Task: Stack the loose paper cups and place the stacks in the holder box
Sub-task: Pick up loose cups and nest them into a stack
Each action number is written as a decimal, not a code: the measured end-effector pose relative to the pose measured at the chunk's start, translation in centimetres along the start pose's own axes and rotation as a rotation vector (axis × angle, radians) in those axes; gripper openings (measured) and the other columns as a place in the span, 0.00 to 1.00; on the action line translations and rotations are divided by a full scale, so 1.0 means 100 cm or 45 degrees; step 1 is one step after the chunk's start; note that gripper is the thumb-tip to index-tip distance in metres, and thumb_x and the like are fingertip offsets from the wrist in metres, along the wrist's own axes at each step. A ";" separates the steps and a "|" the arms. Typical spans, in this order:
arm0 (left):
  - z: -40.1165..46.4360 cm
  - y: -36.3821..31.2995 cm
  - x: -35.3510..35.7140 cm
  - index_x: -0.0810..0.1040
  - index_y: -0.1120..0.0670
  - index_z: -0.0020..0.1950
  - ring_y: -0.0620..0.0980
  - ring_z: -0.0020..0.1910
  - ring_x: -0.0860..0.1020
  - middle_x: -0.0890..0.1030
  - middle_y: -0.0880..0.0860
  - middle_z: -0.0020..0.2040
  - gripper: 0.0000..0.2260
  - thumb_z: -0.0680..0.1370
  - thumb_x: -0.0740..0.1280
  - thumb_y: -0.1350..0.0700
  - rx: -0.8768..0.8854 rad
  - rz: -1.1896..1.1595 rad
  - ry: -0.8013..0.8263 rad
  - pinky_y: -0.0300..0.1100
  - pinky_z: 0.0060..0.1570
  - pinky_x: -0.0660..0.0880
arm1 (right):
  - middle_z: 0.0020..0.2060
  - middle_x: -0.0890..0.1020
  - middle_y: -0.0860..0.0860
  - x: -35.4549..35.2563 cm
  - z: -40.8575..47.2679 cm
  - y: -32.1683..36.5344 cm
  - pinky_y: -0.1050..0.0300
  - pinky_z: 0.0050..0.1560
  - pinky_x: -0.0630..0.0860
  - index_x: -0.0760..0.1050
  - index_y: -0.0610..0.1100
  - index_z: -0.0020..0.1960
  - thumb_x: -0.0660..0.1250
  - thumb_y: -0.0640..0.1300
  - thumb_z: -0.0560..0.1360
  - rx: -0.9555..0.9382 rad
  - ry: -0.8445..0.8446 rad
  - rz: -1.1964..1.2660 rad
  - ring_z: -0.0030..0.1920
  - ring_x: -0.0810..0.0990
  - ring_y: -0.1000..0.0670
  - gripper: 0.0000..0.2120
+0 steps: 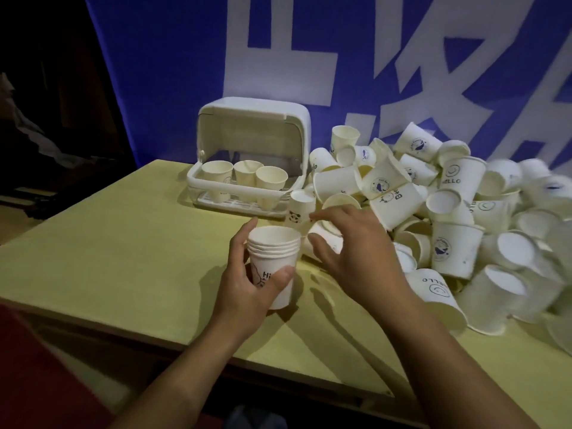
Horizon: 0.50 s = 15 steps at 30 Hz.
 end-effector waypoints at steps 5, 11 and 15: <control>-0.002 -0.014 0.058 0.64 0.22 0.64 0.36 0.55 0.80 0.78 0.30 0.60 0.32 0.65 0.73 0.38 -0.042 -0.155 0.299 0.32 0.44 0.79 | 0.71 0.71 0.52 -0.034 -0.029 -0.049 0.42 0.65 0.63 0.69 0.59 0.71 0.64 0.59 0.77 0.292 0.257 -0.492 0.70 0.64 0.42 0.23; -0.014 0.001 0.083 0.67 0.26 0.68 0.46 0.59 0.81 0.79 0.41 0.64 0.32 0.65 0.73 0.38 -0.073 -0.231 0.437 0.47 0.52 0.82 | 0.74 0.66 0.51 -0.031 -0.051 -0.076 0.40 0.67 0.61 0.59 0.60 0.75 0.63 0.59 0.78 0.390 0.519 -0.623 0.71 0.63 0.43 0.28; -0.019 0.001 0.085 0.69 0.26 0.66 0.45 0.56 0.82 0.81 0.38 0.59 0.31 0.64 0.73 0.38 -0.103 -0.217 0.539 0.44 0.49 0.81 | 0.66 0.72 0.53 -0.043 -0.044 -0.080 0.43 0.64 0.66 0.67 0.61 0.70 0.70 0.61 0.73 0.458 0.405 -0.341 0.64 0.70 0.46 0.27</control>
Point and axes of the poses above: each hand's wrist, its own z-axis towards the middle knuckle, its own x-axis out of the palm, y = z × x, the point moved 6 cm from there along z, towards the middle knuckle
